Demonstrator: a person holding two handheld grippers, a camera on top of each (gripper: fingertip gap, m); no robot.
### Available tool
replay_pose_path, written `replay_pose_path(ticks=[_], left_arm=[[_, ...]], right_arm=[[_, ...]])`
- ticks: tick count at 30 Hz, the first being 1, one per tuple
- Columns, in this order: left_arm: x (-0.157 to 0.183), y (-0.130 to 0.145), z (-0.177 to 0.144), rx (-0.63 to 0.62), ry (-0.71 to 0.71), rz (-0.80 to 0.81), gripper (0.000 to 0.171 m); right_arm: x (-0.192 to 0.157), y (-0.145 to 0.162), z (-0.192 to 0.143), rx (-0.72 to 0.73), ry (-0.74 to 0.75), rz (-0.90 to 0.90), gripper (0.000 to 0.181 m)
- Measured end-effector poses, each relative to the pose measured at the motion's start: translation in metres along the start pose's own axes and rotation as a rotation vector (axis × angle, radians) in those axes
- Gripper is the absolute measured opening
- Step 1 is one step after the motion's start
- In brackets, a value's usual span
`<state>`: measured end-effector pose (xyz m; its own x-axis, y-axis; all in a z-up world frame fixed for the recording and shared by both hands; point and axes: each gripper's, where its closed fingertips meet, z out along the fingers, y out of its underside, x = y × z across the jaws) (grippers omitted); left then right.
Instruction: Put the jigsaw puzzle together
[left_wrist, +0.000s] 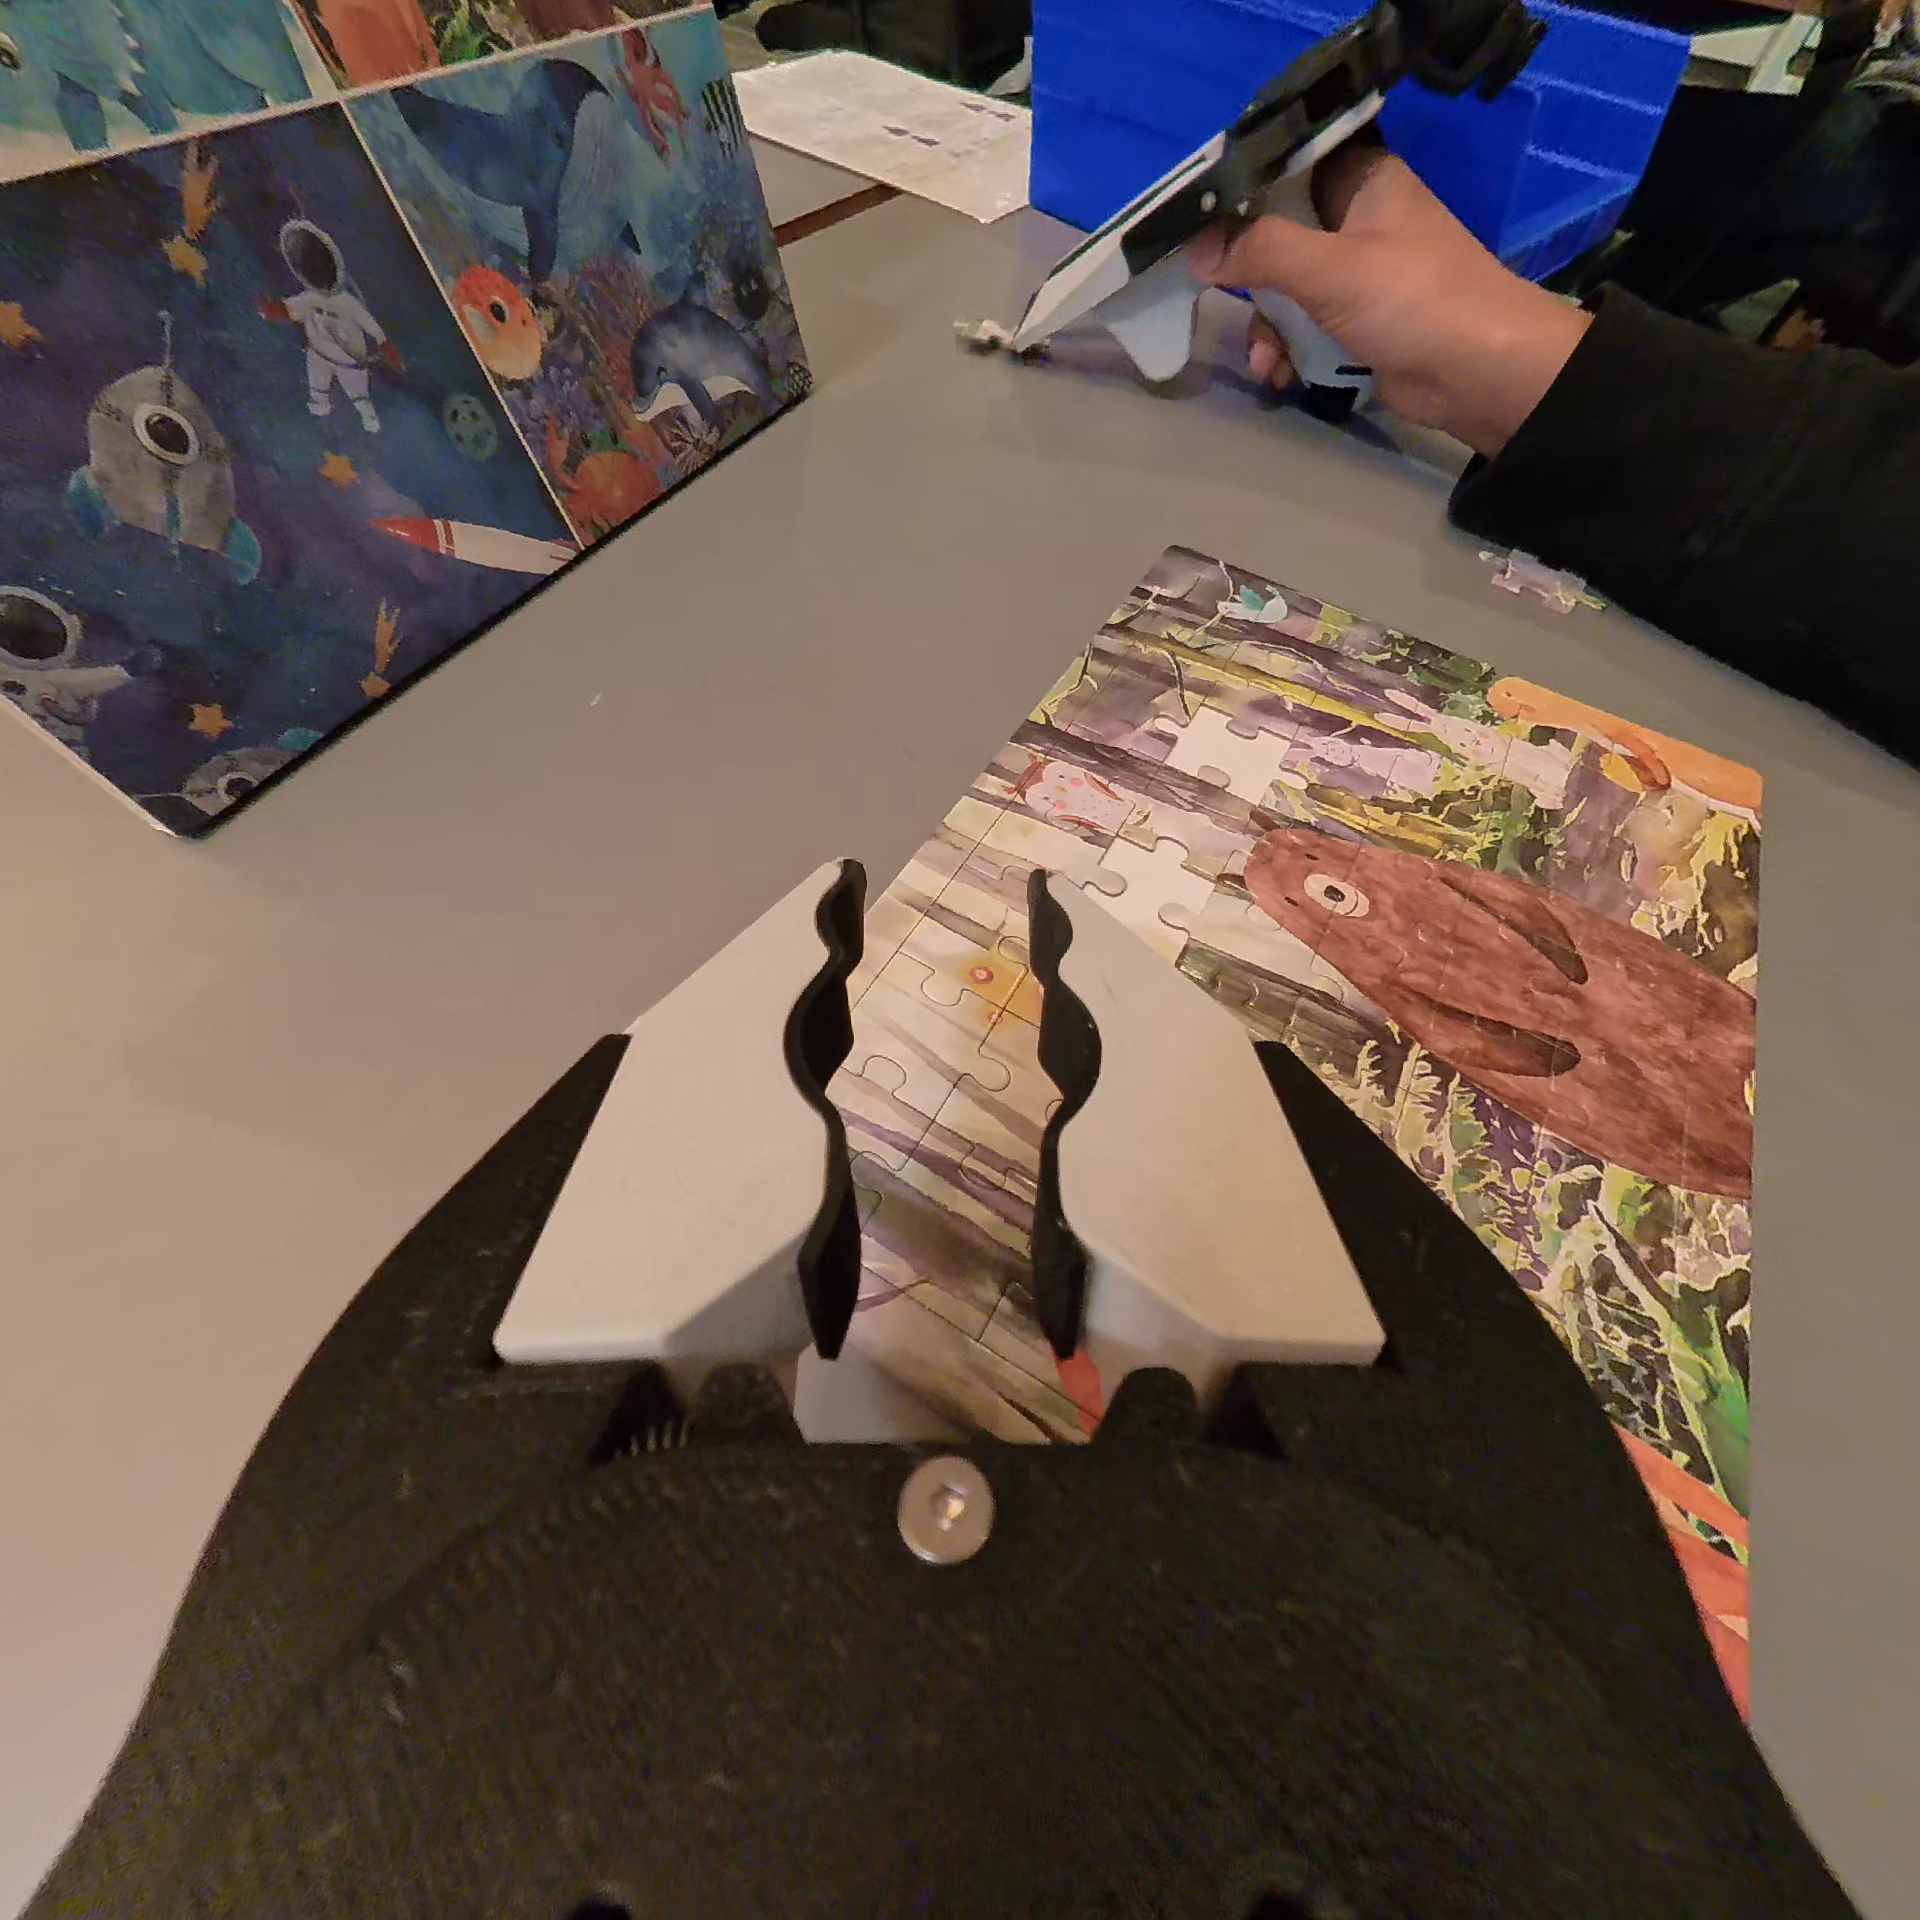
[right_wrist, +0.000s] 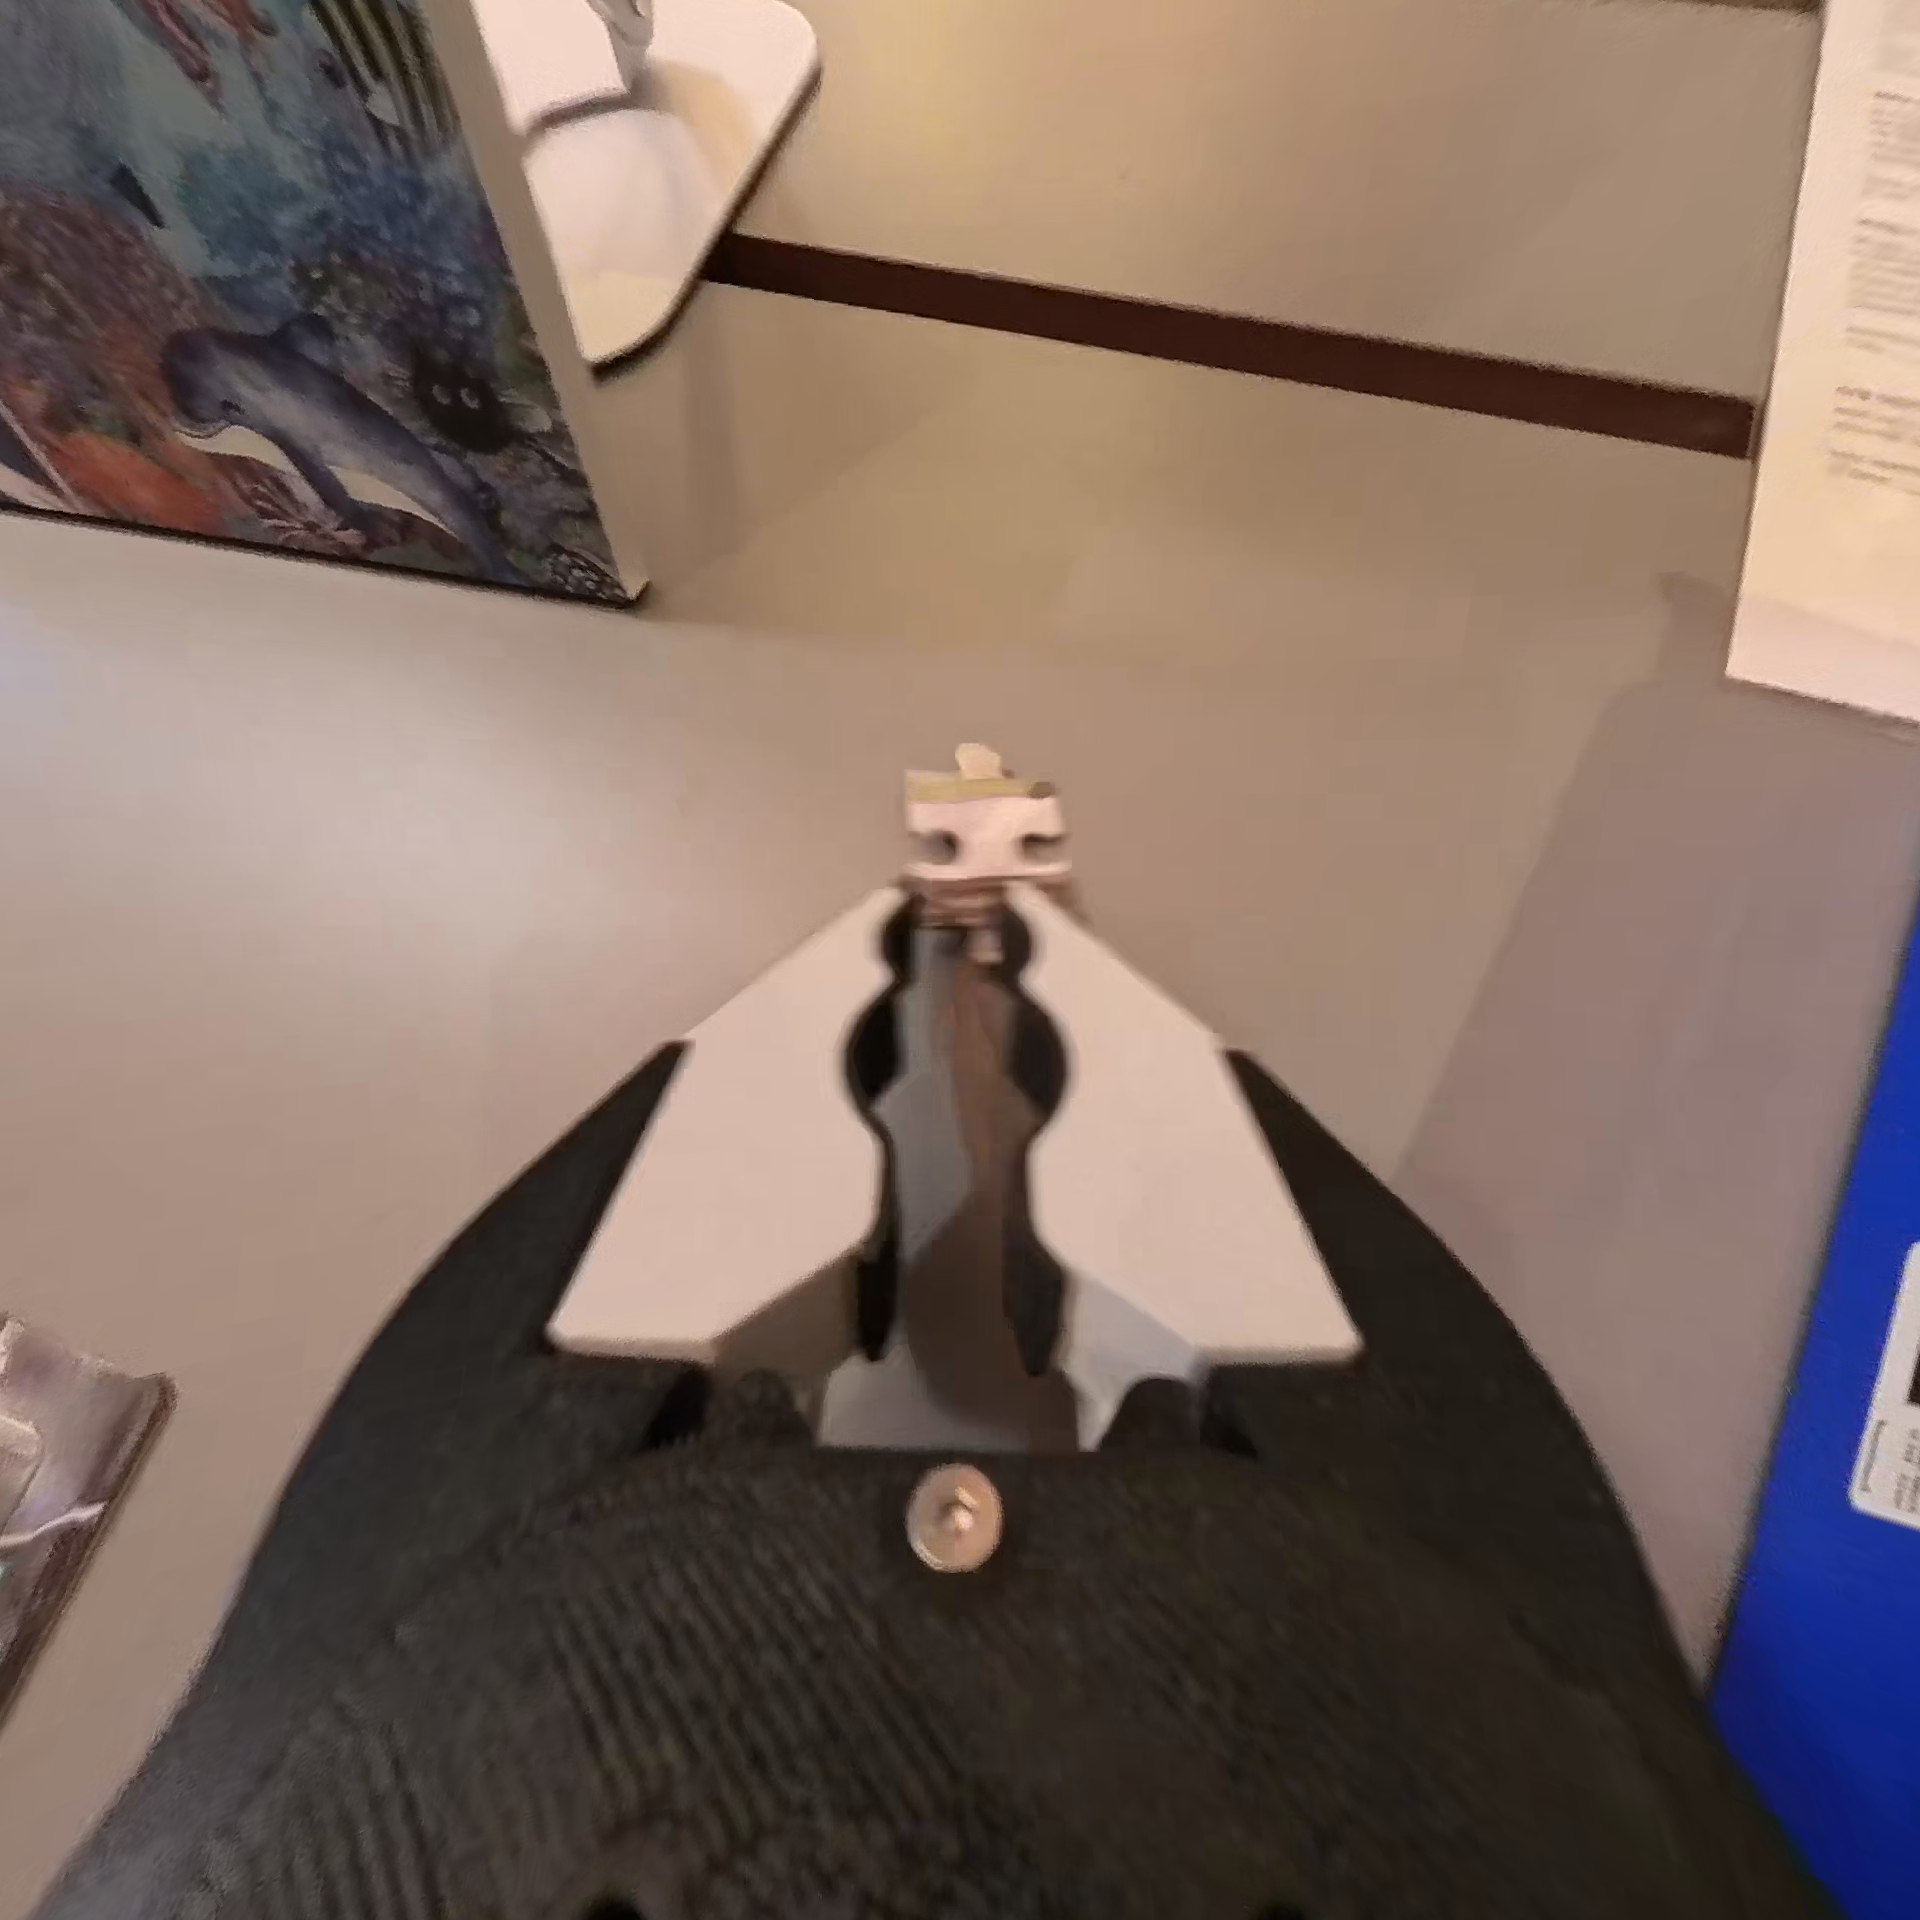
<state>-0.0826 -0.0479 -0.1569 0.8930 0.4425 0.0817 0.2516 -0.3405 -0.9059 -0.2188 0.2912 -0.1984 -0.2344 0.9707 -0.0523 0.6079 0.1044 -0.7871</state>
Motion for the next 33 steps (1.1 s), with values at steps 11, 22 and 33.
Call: replay_pose_path(ticks=[11, 22, 33], left_arm=[[0.001, -0.002, -0.001, 0.006, 0.004, 0.005, 0.03], [0.002, -0.003, -0.002, 0.008, 0.006, 0.006, 0.03], [0.003, -0.003, -0.002, 0.007, 0.007, 0.009, 0.031]], right_arm=[[-0.002, -0.011, -0.022, 0.105, -0.024, -0.014, 0.032], [0.001, -0.001, -0.012, 0.047, -0.03, 0.0, 0.04], [0.001, -0.001, -0.012, 0.046, -0.03, 0.004, 0.042]])
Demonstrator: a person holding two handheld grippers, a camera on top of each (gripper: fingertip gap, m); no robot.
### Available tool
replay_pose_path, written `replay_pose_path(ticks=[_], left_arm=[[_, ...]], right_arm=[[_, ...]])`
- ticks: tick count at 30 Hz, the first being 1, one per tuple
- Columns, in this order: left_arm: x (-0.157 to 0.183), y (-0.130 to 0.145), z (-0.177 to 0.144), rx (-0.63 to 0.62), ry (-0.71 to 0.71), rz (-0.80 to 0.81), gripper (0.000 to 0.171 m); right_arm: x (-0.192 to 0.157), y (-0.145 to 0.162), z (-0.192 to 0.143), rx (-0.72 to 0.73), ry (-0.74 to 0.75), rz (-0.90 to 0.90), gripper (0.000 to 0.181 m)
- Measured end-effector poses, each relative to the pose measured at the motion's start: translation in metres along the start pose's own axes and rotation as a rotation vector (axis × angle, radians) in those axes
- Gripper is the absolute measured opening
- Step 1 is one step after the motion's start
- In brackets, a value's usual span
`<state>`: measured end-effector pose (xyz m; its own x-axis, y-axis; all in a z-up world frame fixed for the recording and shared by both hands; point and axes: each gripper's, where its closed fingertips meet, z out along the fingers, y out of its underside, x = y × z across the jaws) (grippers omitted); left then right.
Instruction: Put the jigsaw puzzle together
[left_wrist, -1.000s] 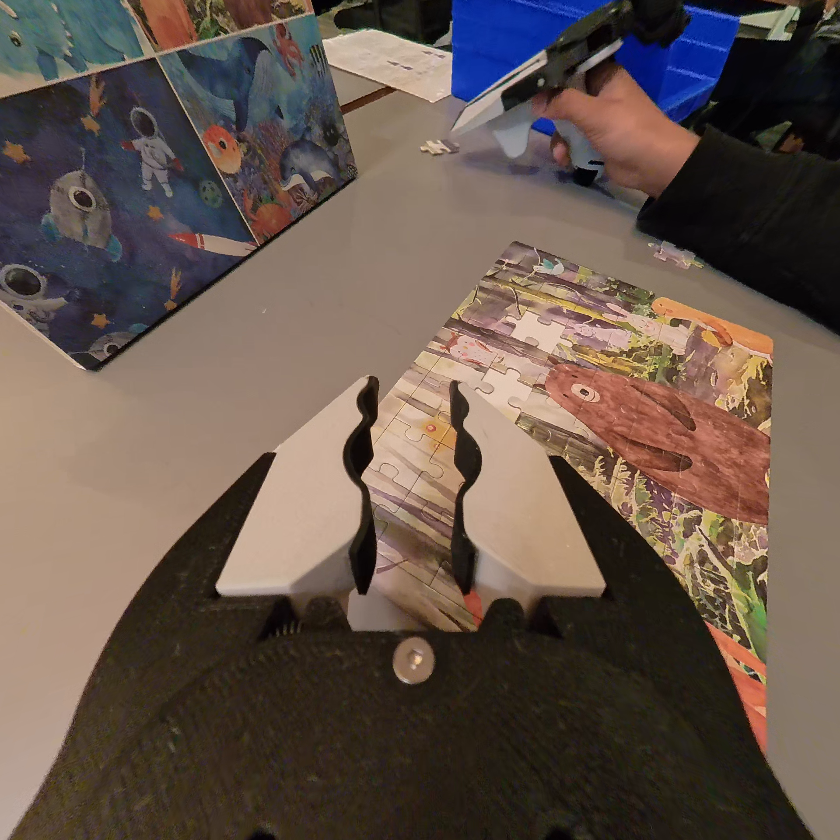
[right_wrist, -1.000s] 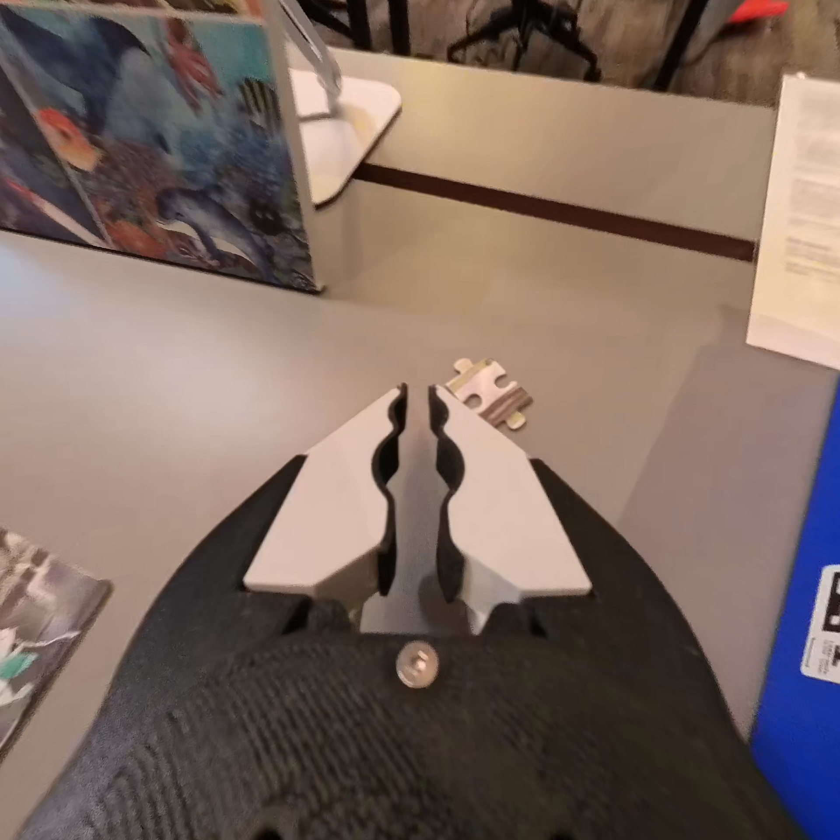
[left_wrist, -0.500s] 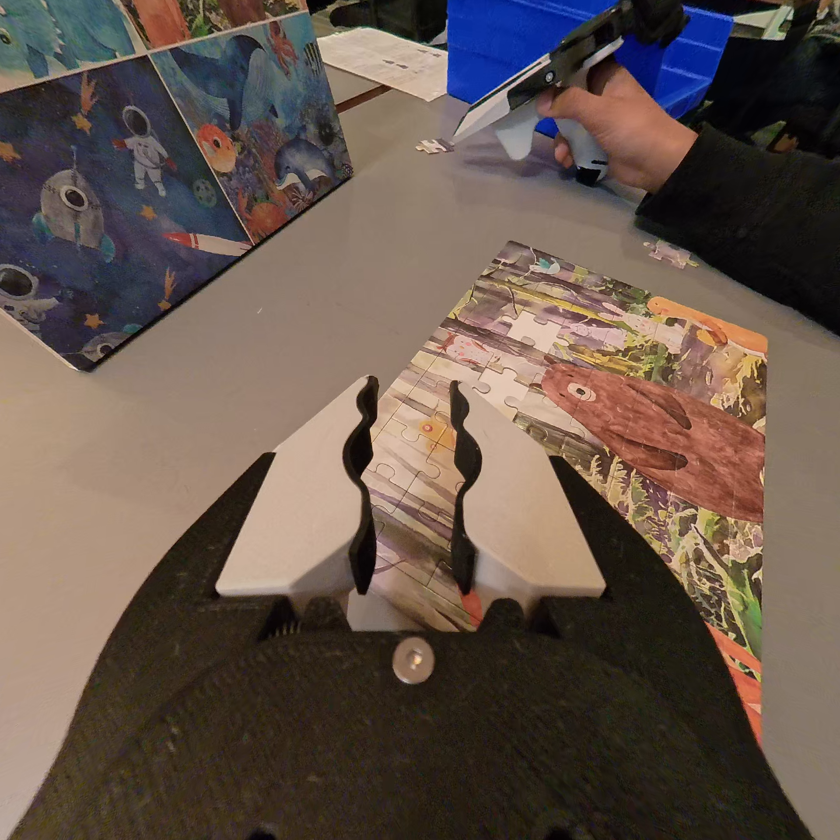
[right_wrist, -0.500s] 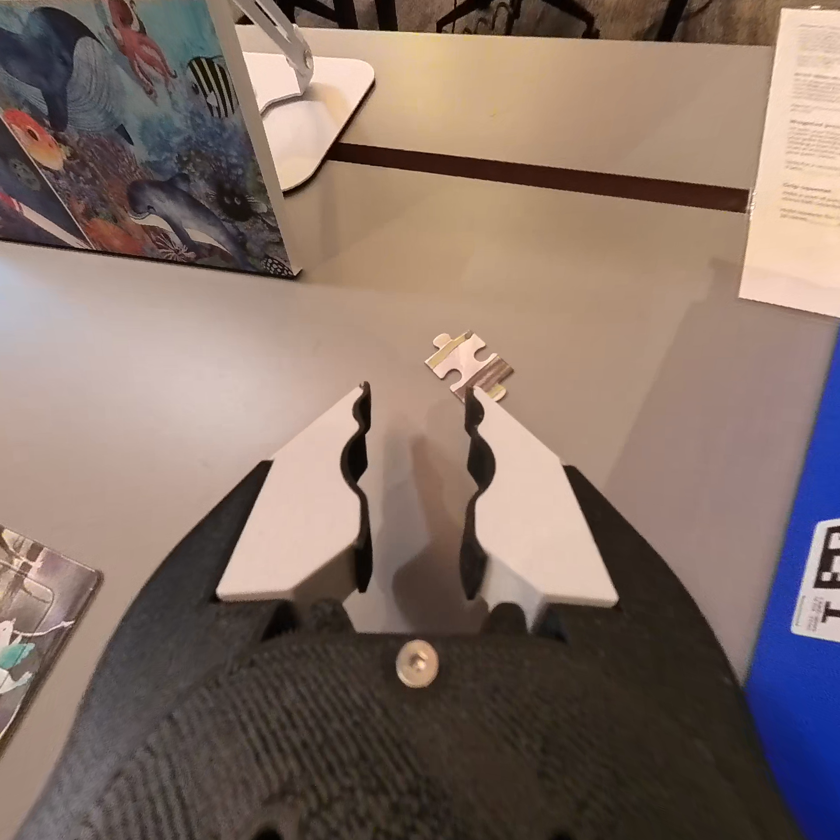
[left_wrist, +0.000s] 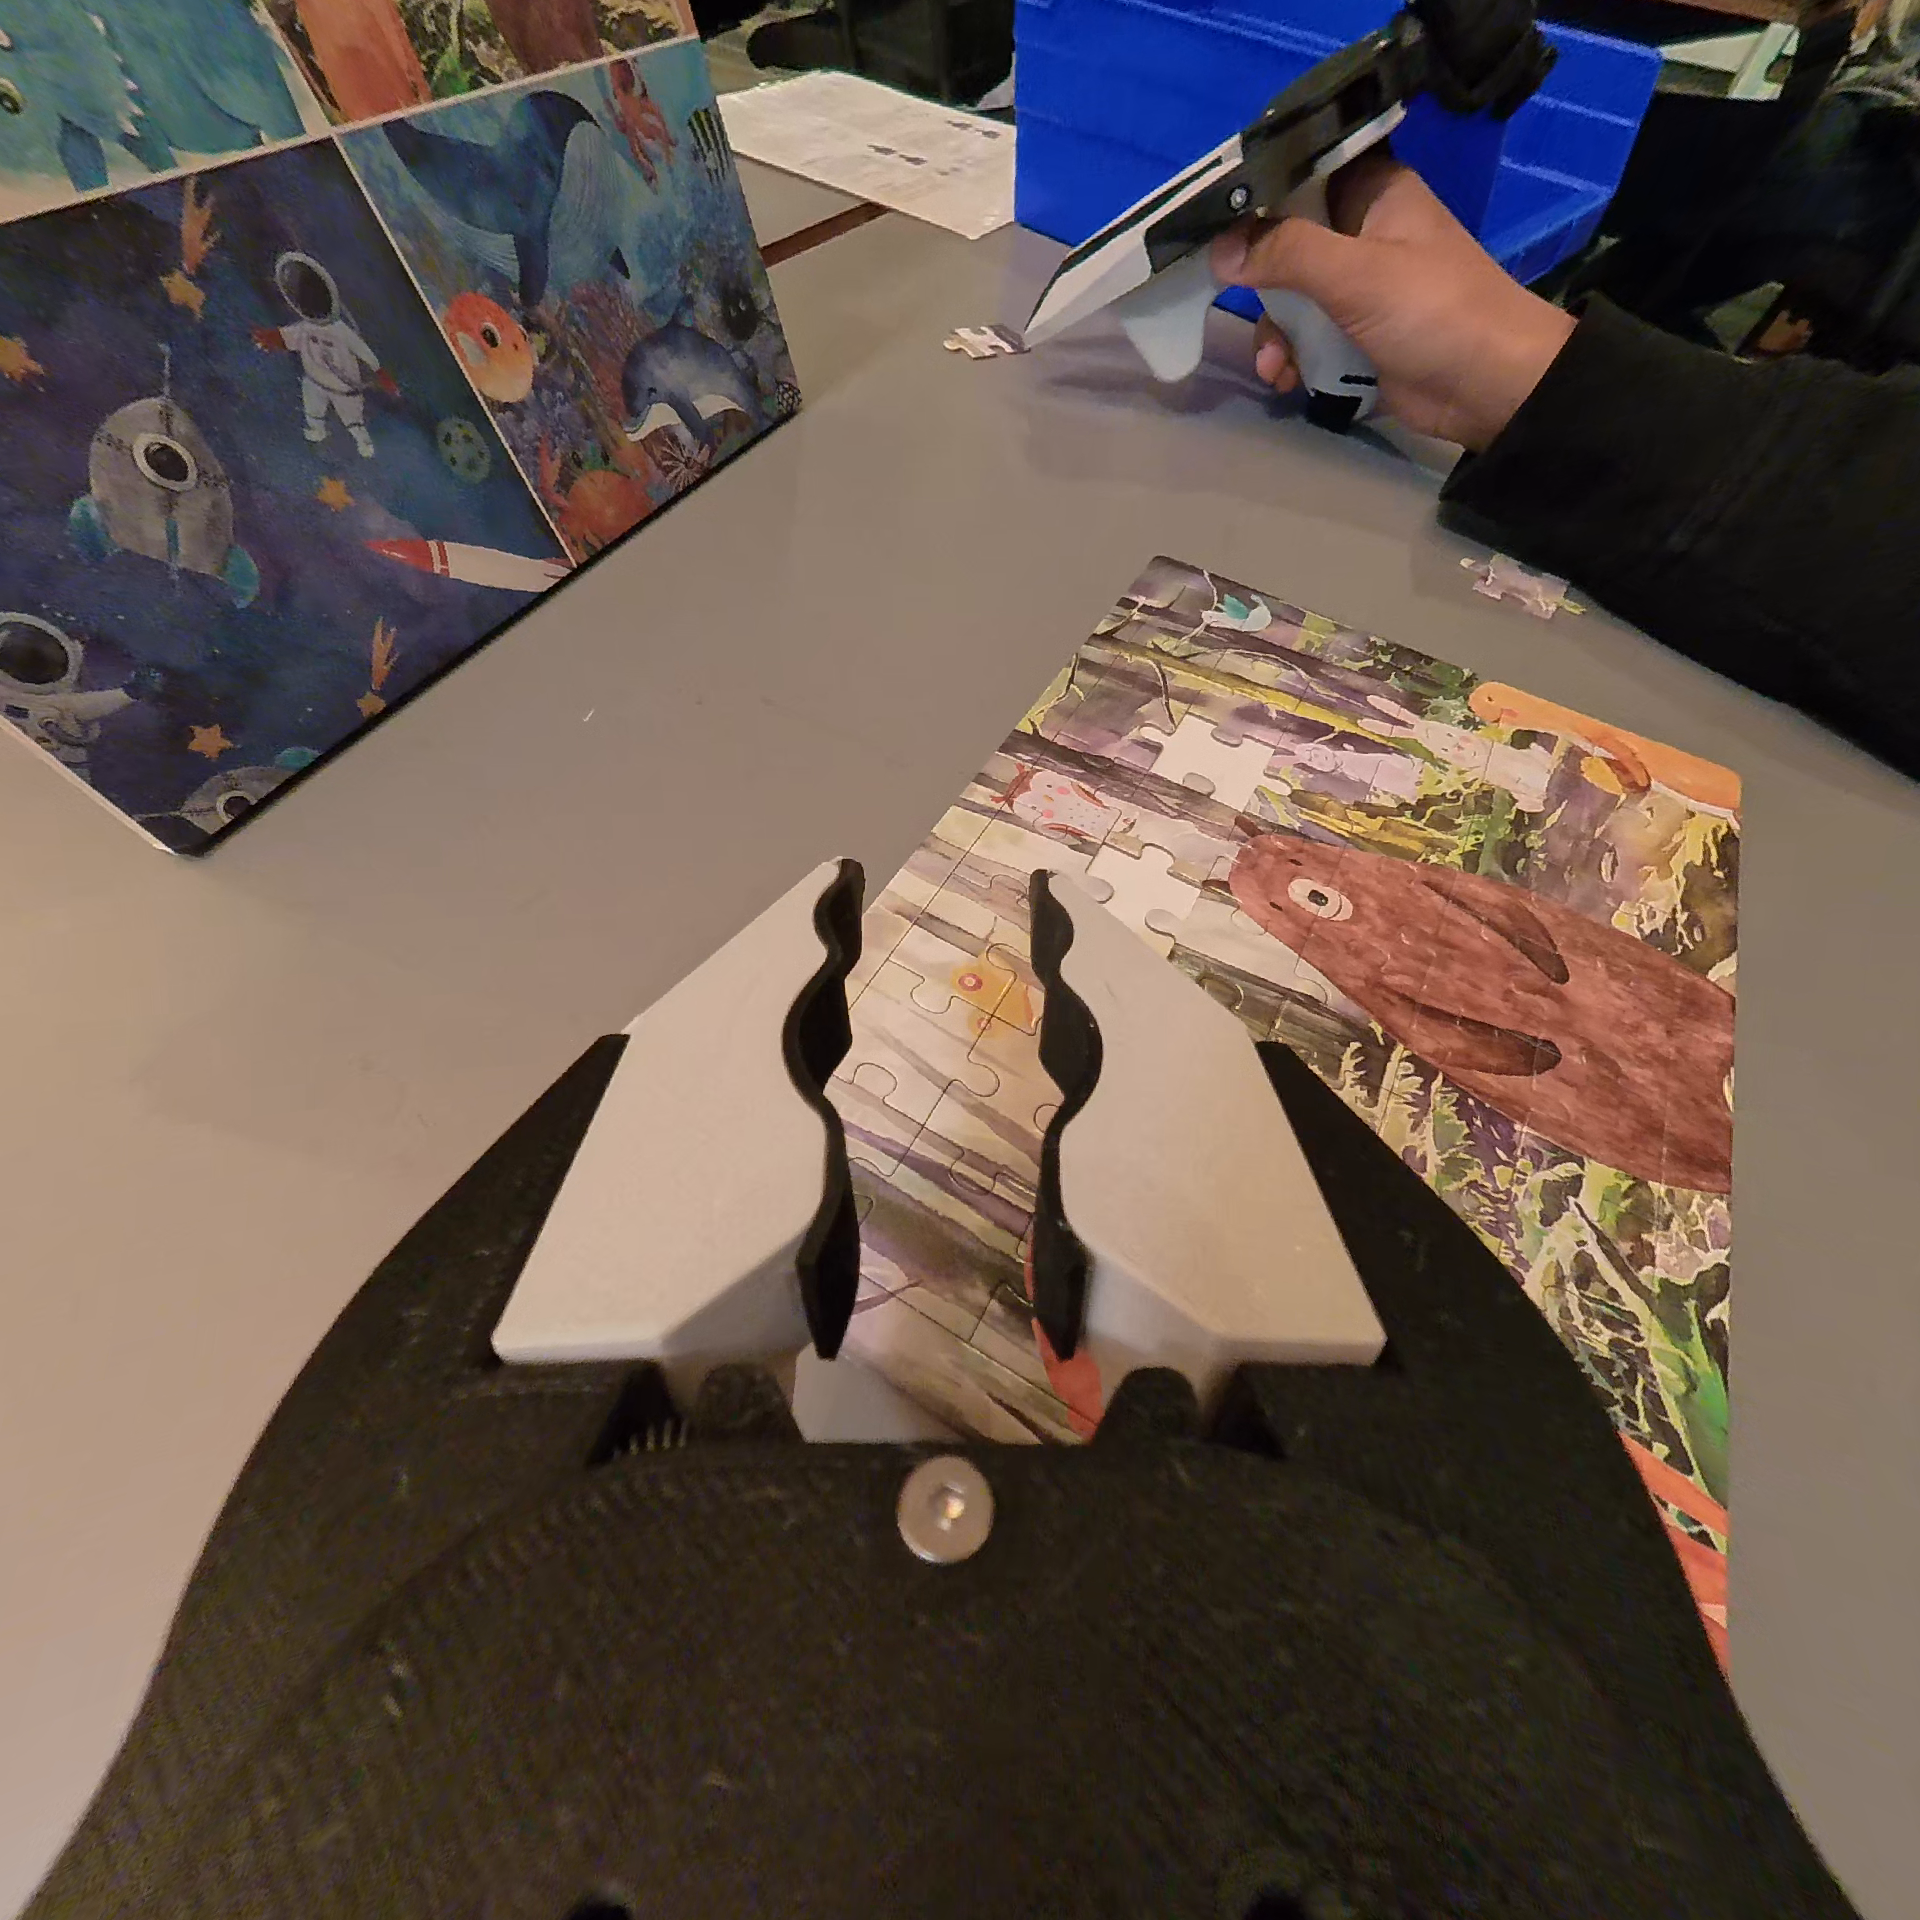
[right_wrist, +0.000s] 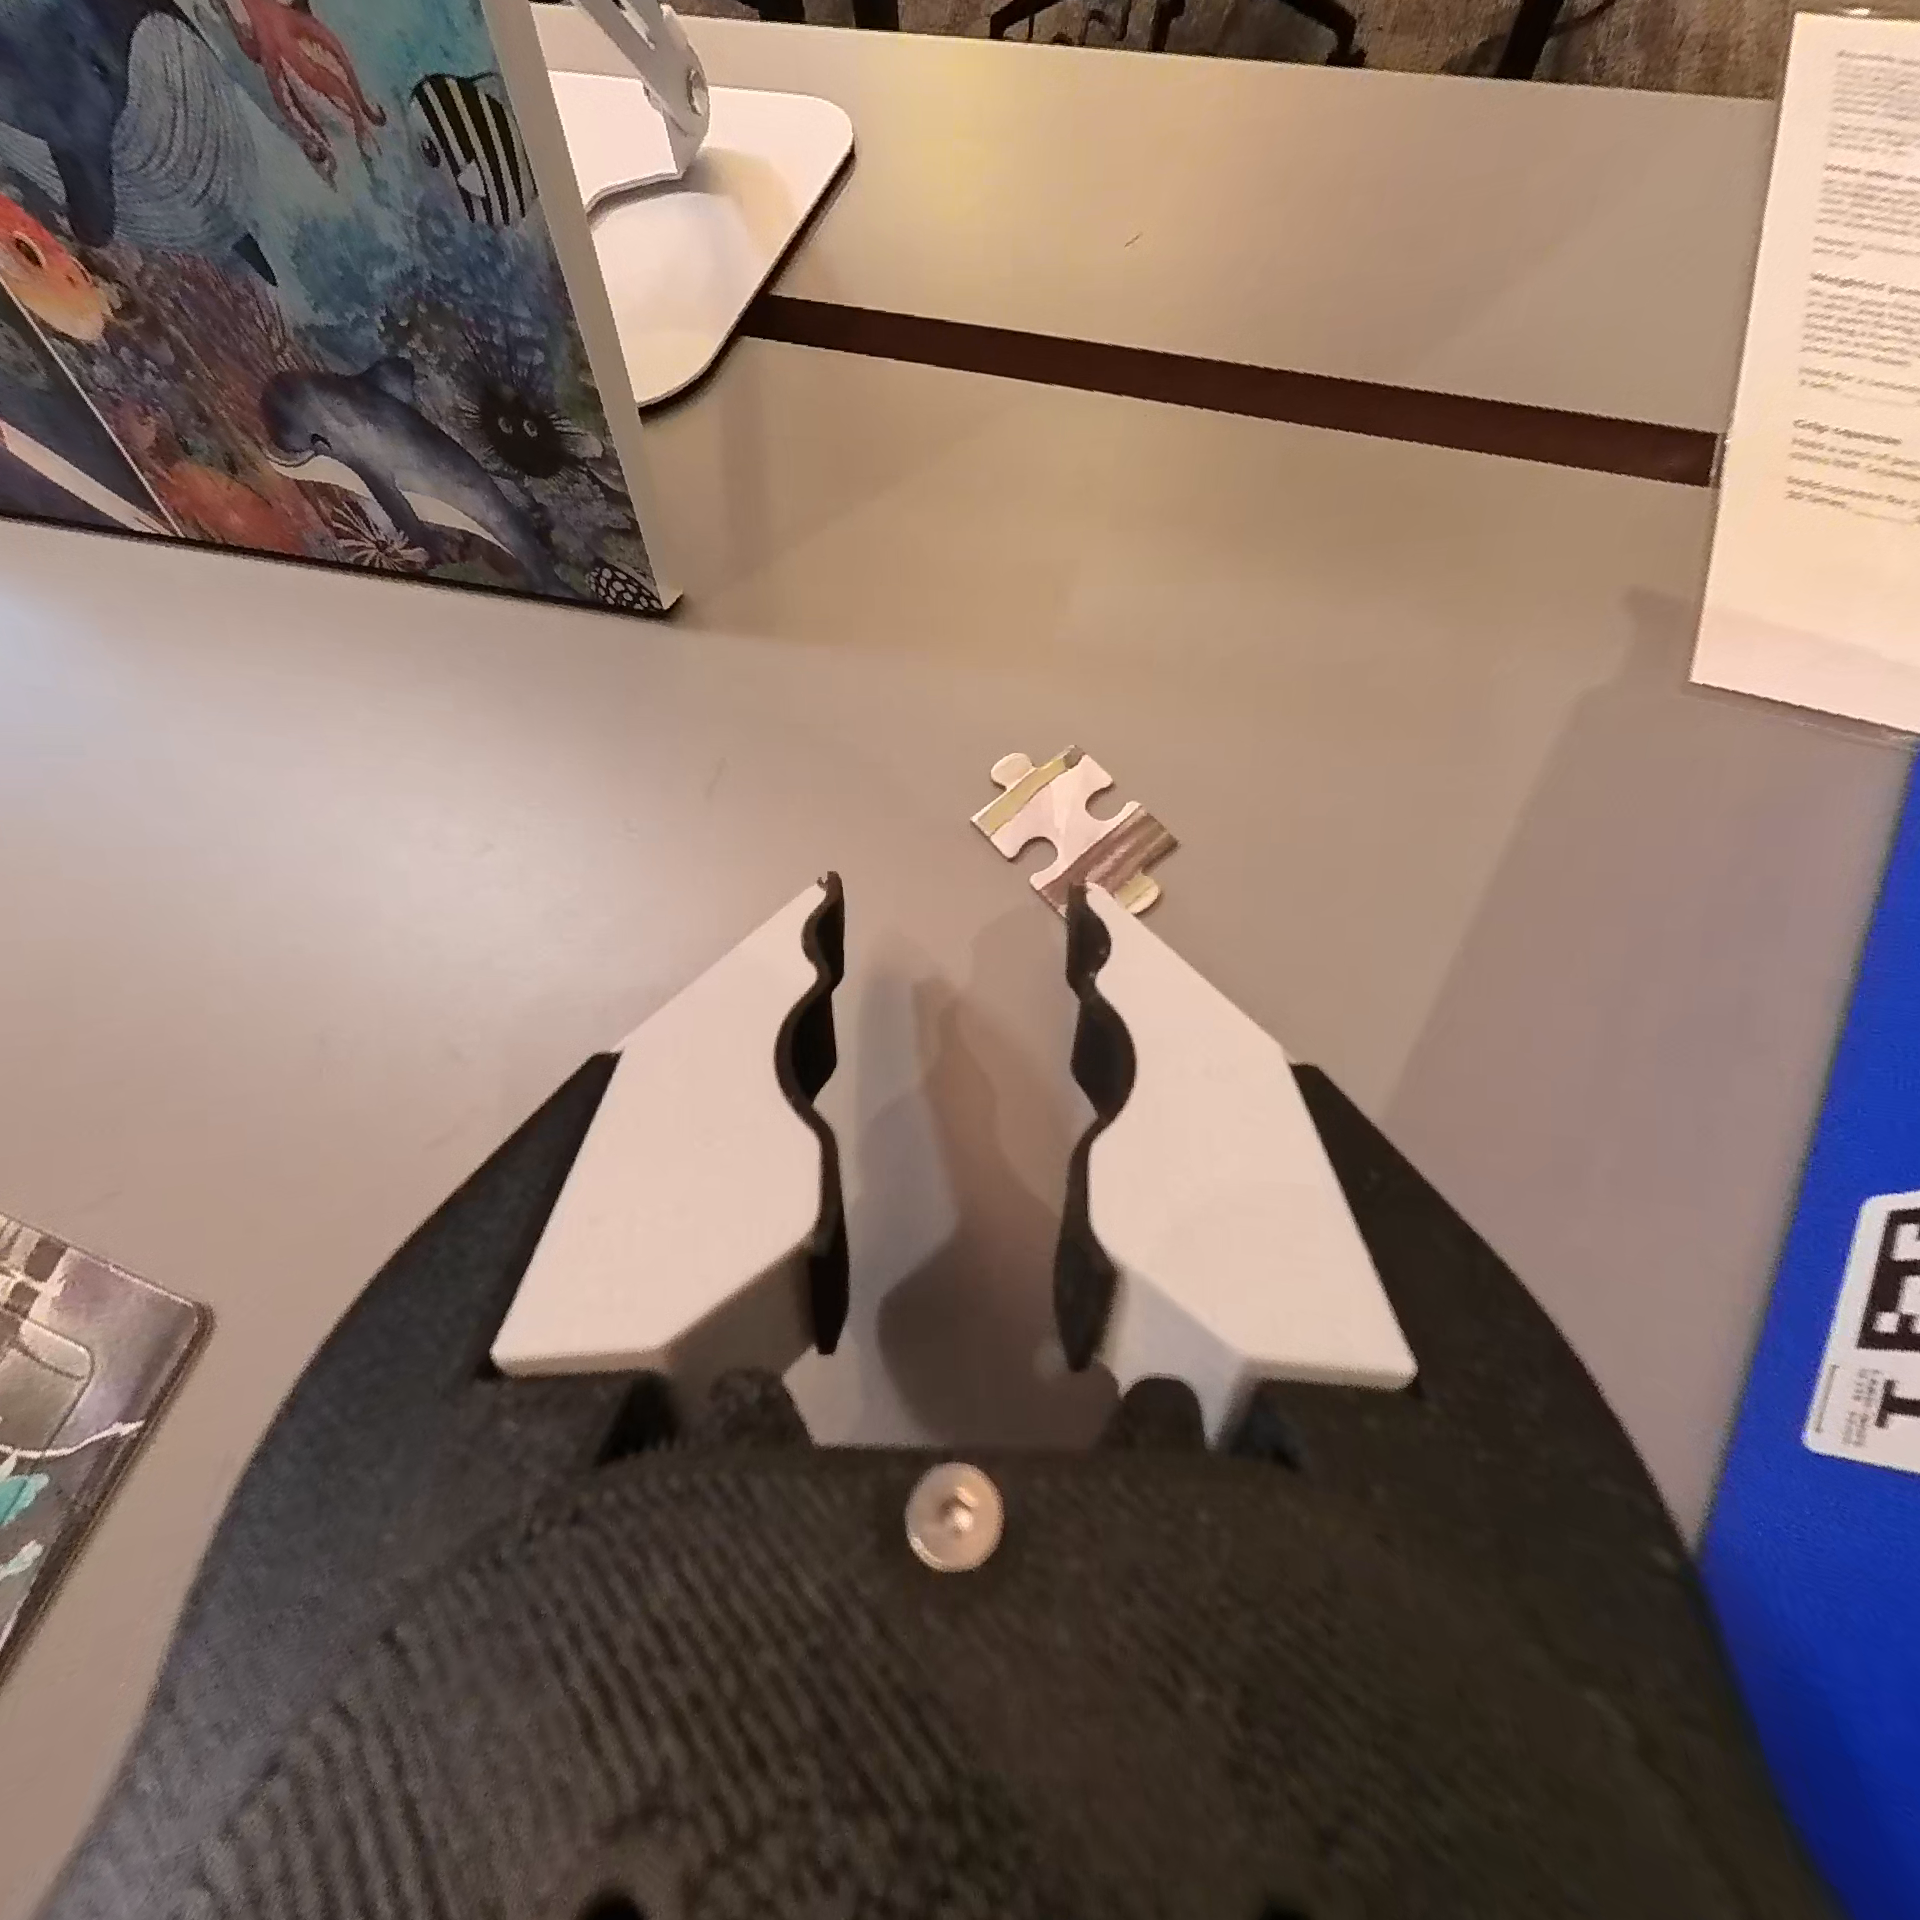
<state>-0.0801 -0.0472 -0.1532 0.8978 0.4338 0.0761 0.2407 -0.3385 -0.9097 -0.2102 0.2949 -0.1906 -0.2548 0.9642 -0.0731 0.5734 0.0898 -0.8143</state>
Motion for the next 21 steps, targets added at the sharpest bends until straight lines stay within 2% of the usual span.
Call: replay_pose_path(ticks=[8, 14, 21], left_arm=[[0.0, 0.0, 0.0, 0.0, 0.001, 0.001, 0.031], [0.002, -0.002, -0.001, 0.002, 0.002, 0.007, 0.031], [0.003, -0.002, 0.0, 0.003, 0.004, 0.011, 0.031]], right_arm=[[0.001, -0.001, 0.0, 0.006, 0.004, 0.005, 0.044], [0.024, -0.006, -0.009, 0.056, 0.087, 0.027, 0.053], [0.021, -0.012, 0.003, 0.044, -0.02, 0.055, 0.07]])
